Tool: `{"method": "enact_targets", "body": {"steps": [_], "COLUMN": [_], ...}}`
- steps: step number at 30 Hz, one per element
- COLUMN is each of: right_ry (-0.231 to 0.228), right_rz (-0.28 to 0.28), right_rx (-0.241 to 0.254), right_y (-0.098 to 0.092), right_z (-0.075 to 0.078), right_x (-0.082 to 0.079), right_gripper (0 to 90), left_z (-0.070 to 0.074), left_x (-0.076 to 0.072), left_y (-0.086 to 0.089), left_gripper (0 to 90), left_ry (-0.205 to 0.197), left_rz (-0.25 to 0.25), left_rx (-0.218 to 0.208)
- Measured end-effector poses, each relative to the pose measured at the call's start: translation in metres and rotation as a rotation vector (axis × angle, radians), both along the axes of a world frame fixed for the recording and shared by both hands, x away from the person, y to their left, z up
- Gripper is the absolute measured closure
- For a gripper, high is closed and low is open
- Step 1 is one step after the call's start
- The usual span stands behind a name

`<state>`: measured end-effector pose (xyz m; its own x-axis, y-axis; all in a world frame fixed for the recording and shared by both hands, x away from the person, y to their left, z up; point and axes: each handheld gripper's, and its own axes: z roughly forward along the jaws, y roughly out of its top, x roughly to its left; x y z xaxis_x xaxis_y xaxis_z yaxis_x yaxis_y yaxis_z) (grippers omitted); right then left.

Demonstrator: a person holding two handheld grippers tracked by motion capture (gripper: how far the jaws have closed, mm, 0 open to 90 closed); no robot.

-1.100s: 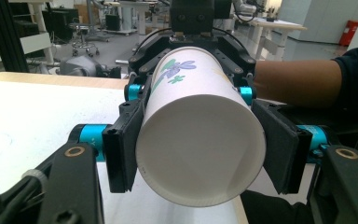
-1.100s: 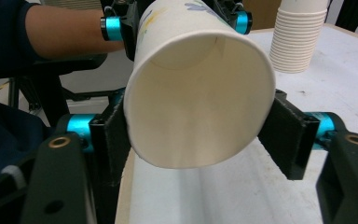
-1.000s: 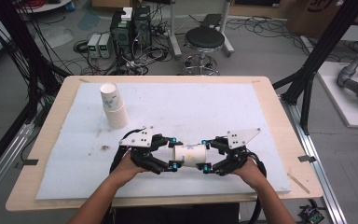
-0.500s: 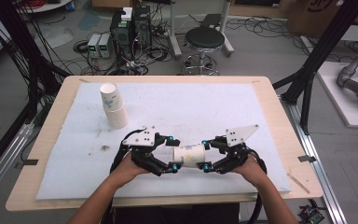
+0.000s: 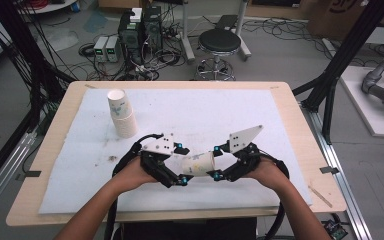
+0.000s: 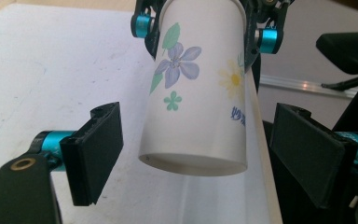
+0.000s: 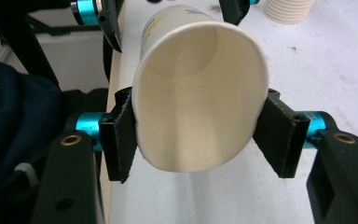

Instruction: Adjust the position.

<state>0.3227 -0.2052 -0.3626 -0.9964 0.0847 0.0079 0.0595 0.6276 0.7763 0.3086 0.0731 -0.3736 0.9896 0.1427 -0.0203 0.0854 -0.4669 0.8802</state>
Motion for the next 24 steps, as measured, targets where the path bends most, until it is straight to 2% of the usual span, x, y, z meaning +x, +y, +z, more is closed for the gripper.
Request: {"method": "enact_targets", "body": {"steps": [1,10,19,20,24], "right_ry": [0.000,-0.031,-0.042,-0.044,-0.050], "right_rz": [0.000,0.016,0.030,0.030,0.035], "right_rx": [0.000,-0.121,-0.216,-0.238,-0.262], "right_y": [0.000,0.014,0.026,0.028,0.031], "right_z": [0.000,0.010,0.011,0.012,0.012], "right_x": [0.000,0.001,0.002,0.003,0.003], "right_gripper": [37.0,37.1,37.2,37.1,37.1], "left_z": [0.001,0.001,0.000,0.000,-0.001], "left_x": [0.000,0.005,0.006,0.006,0.006], "left_y": [-0.001,-0.008,-0.015,-0.016,-0.017], "left_gripper": [17.1,18.1,19.5,19.6,19.9], "left_ry": [-0.001,0.002,-0.015,-0.016,-0.015], "left_rz": [0.000,-0.003,-0.014,-0.013,-0.014], "left_rx": [0.013,0.111,0.224,0.233,0.256]}}
